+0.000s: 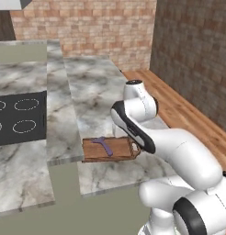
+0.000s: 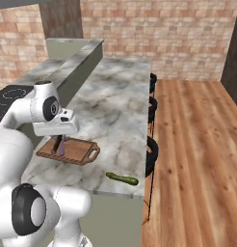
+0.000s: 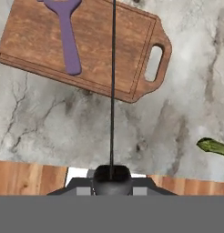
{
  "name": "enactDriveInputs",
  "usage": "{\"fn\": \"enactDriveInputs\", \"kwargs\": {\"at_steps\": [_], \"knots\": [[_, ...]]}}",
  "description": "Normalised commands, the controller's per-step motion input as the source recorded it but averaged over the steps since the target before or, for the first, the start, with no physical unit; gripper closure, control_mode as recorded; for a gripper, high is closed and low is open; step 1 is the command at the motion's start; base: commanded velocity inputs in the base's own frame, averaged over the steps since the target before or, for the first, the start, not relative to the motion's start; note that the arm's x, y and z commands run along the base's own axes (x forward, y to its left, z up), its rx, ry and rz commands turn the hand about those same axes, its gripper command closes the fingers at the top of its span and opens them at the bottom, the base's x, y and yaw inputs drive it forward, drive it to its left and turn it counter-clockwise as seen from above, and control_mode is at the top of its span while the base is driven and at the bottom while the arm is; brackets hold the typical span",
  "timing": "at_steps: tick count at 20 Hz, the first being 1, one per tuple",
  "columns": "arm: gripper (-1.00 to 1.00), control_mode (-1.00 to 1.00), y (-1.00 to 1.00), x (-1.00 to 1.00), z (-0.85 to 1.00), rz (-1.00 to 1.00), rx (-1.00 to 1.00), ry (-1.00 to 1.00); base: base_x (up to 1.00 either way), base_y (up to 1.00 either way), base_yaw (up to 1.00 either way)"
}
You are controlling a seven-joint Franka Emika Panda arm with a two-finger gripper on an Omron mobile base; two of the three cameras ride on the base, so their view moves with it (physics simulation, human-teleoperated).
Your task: Open the drawer on the left and place the cutting tools on the cutting board.
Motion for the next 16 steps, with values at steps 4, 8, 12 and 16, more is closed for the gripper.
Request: {"fn": "enactDriveInputs", "kwargs": {"at_steps": [4,8,12,16], "knots": [[1.0,-1.0,0.0,0.66,-0.45,0.1,0.02,0.0,0.0,0.0,0.0],[1.0,-1.0,-0.05,0.36,-0.45,0.05,0.07,0.0,0.0,0.0,0.0],[1.0,-1.0,0.0,0.22,-0.48,0.03,0.11,0.0,0.0,0.0,0.0],[1.0,-1.0,0.0,0.29,-0.41,0.0,0.11,0.01,0.0,0.0,0.0]]}}
